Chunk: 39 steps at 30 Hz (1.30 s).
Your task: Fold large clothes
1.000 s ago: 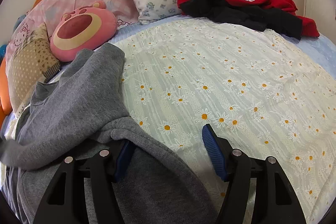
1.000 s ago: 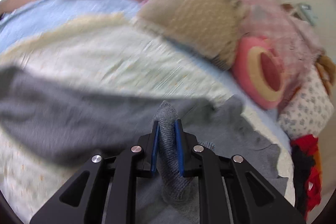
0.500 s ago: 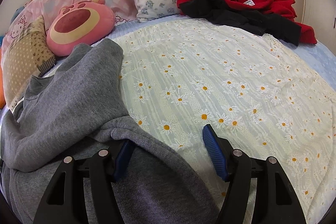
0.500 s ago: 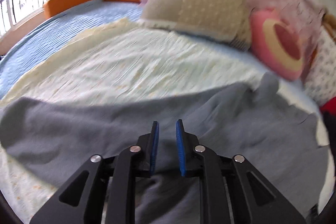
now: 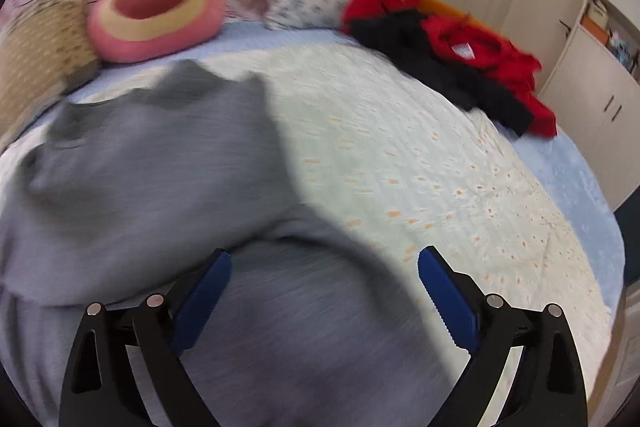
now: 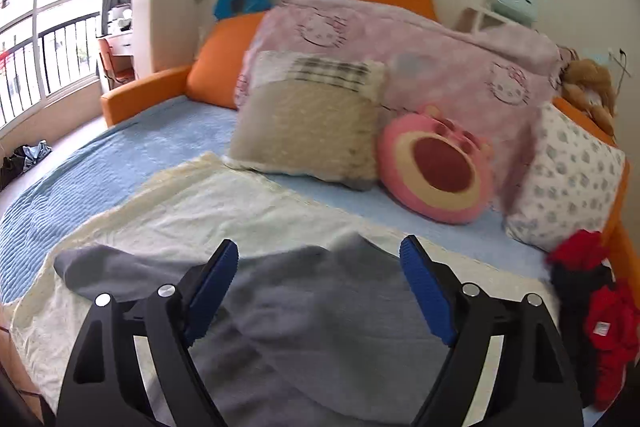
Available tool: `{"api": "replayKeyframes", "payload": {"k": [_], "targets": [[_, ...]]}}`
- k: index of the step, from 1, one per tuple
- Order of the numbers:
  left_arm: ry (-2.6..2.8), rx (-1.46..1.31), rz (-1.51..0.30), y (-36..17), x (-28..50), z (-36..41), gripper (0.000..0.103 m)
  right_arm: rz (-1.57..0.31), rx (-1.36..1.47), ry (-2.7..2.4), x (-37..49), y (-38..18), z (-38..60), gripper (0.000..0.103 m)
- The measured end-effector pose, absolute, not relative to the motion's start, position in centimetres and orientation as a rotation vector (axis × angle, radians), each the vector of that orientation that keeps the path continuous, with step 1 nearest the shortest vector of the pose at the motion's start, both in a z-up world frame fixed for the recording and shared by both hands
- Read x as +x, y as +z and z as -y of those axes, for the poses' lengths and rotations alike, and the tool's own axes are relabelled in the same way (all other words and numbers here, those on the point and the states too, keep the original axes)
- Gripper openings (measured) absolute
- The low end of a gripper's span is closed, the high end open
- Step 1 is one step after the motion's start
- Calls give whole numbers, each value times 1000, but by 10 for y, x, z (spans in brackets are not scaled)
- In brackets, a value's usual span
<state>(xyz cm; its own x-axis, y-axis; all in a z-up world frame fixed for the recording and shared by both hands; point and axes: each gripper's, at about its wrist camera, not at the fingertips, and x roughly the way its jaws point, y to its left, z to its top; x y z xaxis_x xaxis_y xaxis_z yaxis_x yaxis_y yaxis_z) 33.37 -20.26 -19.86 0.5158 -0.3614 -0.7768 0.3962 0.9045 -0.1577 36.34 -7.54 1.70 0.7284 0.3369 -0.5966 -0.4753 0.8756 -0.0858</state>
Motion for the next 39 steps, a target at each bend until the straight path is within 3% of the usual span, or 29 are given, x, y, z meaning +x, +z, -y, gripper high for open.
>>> {"api": "replayKeyframes", "payload": {"k": [5, 10, 14, 20, 22, 24, 25, 27, 28, 32, 39], "targets": [[-263, -27, -875, -191, 341, 80, 96, -665, -219, 314, 394, 14, 184, 85], [-57, -253, -936, -214, 380, -31, 96, -896, -244, 166, 436, -93, 240, 84], [17, -248, -912, -223, 395, -56, 96, -952, -174, 123, 455, -148, 257, 83], [-6, -292, -955, -239, 409, -65, 96, -1034, -141, 110, 478, -192, 257, 73], [-9, -297, -948, -240, 407, -69, 95, -1055, -136, 98, 482, -203, 251, 54], [-3, -284, -934, -238, 407, -70, 86, -1092, -157, 90, 489, -218, 247, 42], [11, -263, -929, -236, 407, -69, 70, -1099, -171, 86, 490, -223, 244, 34], [8, -250, -931, -232, 407, -69, 60, -1100, -179, 86, 492, -233, 240, 22], [0, -256, -935, -231, 408, -70, 49, -1093, -172, 86, 491, -236, 239, 15], [3, -226, -960, -231, 411, -71, 31, -1057, -145, 87, 487, -232, 242, 8], [-7, -262, -952, -228, 400, -78, 21, -958, -59, 92, 477, -192, 268, 7]]}}
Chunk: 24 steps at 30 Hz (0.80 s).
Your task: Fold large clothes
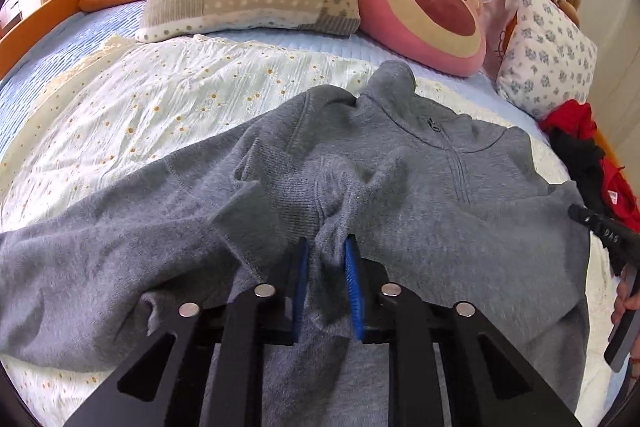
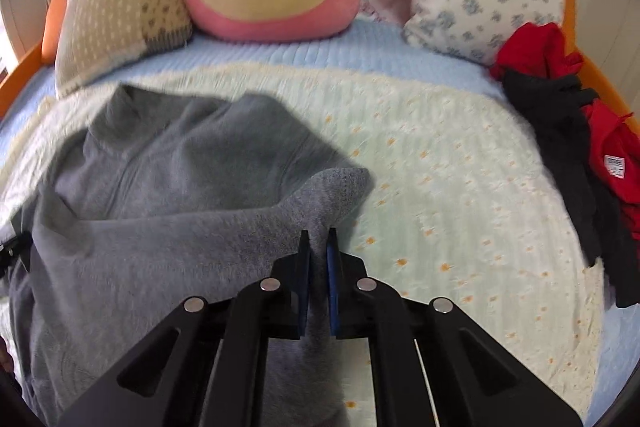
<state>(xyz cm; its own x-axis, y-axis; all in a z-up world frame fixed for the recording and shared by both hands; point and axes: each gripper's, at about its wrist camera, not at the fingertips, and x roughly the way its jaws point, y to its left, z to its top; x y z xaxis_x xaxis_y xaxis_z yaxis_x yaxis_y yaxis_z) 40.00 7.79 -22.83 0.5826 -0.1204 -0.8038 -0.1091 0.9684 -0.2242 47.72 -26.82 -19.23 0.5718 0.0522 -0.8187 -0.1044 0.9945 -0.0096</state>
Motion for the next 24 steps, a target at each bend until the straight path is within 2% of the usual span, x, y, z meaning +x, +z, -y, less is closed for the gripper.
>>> {"api": "replayKeyframes", "payload": {"k": [6, 17, 20, 21, 22, 23, 24], "targets": [[4, -227, -939, -218, 394, -72, 22, -914, 20, 85, 473, -174, 296, 7], [57, -155, -988, -251, 411, -68, 20, -989, 2, 5, 478, -242, 291, 8], [58, -107, -995, -249, 413, -64, 24, -975, -56, -5, 476, -243, 283, 12], [55, -105, -993, -244, 410, -63, 28, -973, -72, -4, 474, -240, 282, 18], [55, -103, -978, -236, 406, -64, 40, -974, -77, 0, 471, -235, 283, 37], [63, -94, -957, -227, 401, -64, 50, -967, -69, 9, 466, -227, 285, 49], [74, -78, -924, -215, 395, -65, 52, -937, -50, 24, 458, -216, 289, 67]]}}
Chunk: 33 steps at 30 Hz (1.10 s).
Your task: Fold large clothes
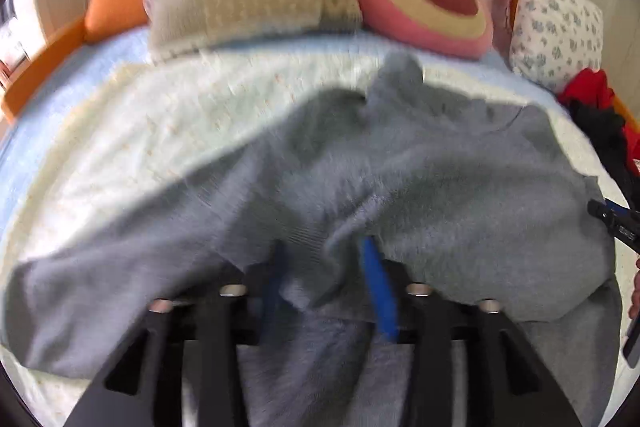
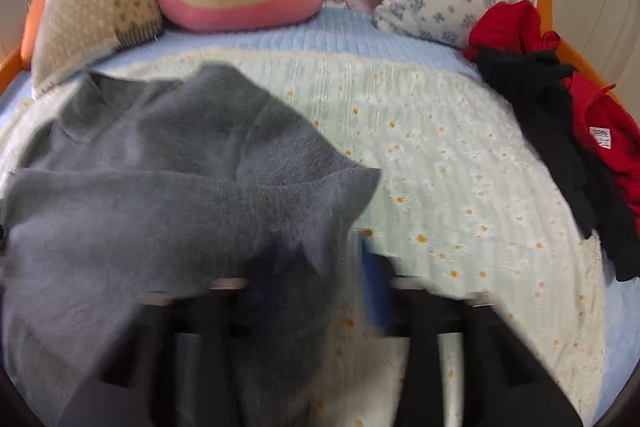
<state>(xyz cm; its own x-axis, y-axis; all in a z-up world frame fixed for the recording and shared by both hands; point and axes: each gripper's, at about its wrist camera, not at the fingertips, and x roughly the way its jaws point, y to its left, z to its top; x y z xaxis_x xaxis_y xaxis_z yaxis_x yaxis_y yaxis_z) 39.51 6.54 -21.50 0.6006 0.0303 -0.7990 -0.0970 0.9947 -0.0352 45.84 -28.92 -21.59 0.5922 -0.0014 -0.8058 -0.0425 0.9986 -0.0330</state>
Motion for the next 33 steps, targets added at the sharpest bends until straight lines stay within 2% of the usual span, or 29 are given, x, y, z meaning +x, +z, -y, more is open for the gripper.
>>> {"api": "replayKeyframes", "payload": {"k": [1, 5, 6, 7, 9, 10, 12, 18, 20, 23, 26, 33], "targets": [[77, -70, -901, -206, 391, -66, 54, -903, -42, 31, 450, -206, 292, 71], [46, -81, -810, -159, 383, -68, 62, -792, -7, 90, 412, -165, 296, 70], [33, -71, -799, -152, 387, -64, 63, -786, -4, 117, 407, -160, 293, 67], [29, -53, -791, -147, 392, -60, 63, -779, -11, 158, 397, -156, 286, 46], [15, -12, -808, -149, 409, -48, 63, -792, -38, 203, 388, -159, 273, 34], [7, -13, -823, -153, 415, -45, 63, -802, -49, 213, 387, -162, 267, 25], [-4, -11, -872, -169, 430, -39, 63, -831, -78, 224, 385, -173, 257, 17], [65, 13, -982, -228, 451, -42, 63, -896, -90, 189, 388, -215, 252, 17], [80, -18, -1006, -246, 457, -51, 68, -913, -81, 185, 391, -229, 257, 17], [95, 8, -978, -252, 459, -50, 79, -929, -52, 194, 395, -254, 265, 17], [84, -34, -971, -257, 462, -57, 84, -901, -43, 183, 392, -258, 264, 17], [42, -127, -963, -231, 439, -71, 80, -895, -45, 163, 390, -254, 259, 19]]}}
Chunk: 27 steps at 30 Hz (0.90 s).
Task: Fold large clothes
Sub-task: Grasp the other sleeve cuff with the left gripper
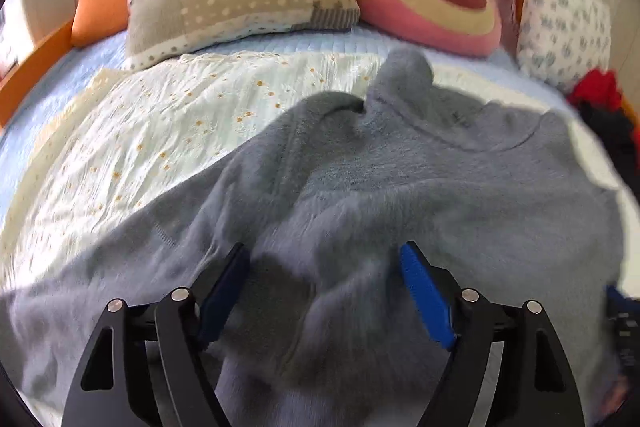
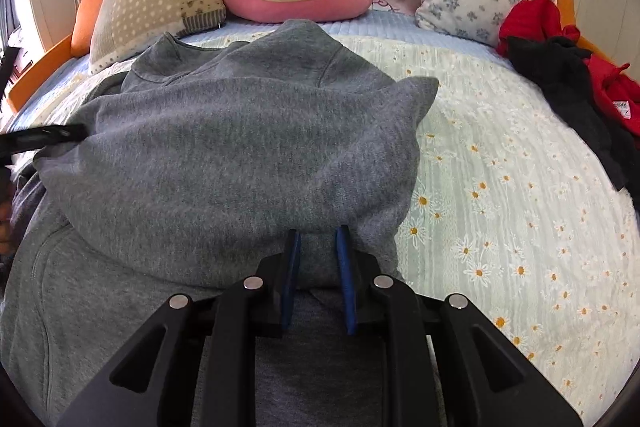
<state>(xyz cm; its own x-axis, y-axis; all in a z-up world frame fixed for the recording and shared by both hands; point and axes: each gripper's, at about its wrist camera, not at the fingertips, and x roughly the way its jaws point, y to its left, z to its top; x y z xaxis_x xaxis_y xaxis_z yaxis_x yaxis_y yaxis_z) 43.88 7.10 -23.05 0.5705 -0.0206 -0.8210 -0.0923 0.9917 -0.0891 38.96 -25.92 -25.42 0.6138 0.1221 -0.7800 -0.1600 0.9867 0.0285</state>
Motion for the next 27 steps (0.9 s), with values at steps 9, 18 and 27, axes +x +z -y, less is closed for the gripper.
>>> {"api": "replayKeyframes", "payload": {"k": [9, 18, 27], "targets": [[101, -348, -877, -176, 305, -178, 98, -817, -93, 264, 353, -188, 180, 57], [360, -688, -907, -227, 206, -355, 98, -784, -206, 434, 342, -173, 25, 60], [422, -816, -907, -267, 188, -408, 98, -827, -269, 514, 329, -193, -55, 60]]}}
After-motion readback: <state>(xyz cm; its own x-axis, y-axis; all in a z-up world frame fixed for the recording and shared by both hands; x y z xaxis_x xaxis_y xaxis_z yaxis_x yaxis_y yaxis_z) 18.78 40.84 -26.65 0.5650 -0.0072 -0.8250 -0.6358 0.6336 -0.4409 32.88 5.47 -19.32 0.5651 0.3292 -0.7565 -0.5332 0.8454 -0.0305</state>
